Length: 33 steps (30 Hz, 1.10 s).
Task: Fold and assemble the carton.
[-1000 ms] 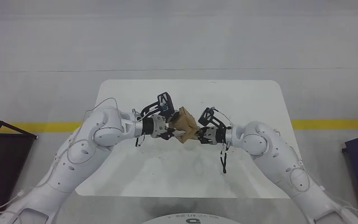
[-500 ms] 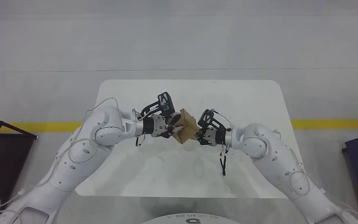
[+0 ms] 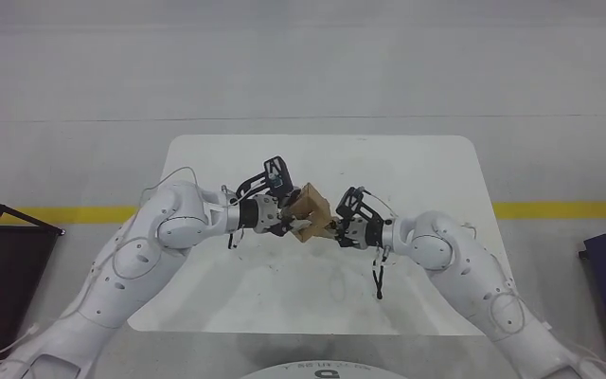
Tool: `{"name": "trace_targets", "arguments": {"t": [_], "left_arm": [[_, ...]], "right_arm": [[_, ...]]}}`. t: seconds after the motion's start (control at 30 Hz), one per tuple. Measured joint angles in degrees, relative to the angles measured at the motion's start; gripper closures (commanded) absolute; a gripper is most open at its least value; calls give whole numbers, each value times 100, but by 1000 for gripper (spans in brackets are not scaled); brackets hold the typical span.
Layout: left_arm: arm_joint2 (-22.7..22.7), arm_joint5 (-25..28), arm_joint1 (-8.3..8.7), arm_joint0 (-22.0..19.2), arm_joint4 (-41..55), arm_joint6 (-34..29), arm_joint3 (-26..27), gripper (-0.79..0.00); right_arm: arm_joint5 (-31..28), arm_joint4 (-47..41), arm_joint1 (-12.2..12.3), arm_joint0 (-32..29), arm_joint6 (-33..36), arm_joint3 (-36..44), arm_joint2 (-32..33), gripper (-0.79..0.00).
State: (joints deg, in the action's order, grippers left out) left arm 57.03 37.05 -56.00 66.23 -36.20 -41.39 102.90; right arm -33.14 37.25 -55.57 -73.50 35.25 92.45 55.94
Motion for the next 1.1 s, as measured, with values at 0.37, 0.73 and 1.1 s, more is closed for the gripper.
{"name": "trace_targets", "arguments": {"t": [0.37,0.73,1.1], "left_arm": [[782,-601,91,436,-20,895,69,-785],[1457,-1070,184,1015,-123,1116,101,-785],[1495,-1056,191,1061,-139,1122,122,-785]], "right_arm": [[-451,-896,-2,-50,-70,-386,84,0],[-1244,-2259,17,93,198,-778,191,0],[-1091,-2589,12,-9,122,-696,187,0]]}}
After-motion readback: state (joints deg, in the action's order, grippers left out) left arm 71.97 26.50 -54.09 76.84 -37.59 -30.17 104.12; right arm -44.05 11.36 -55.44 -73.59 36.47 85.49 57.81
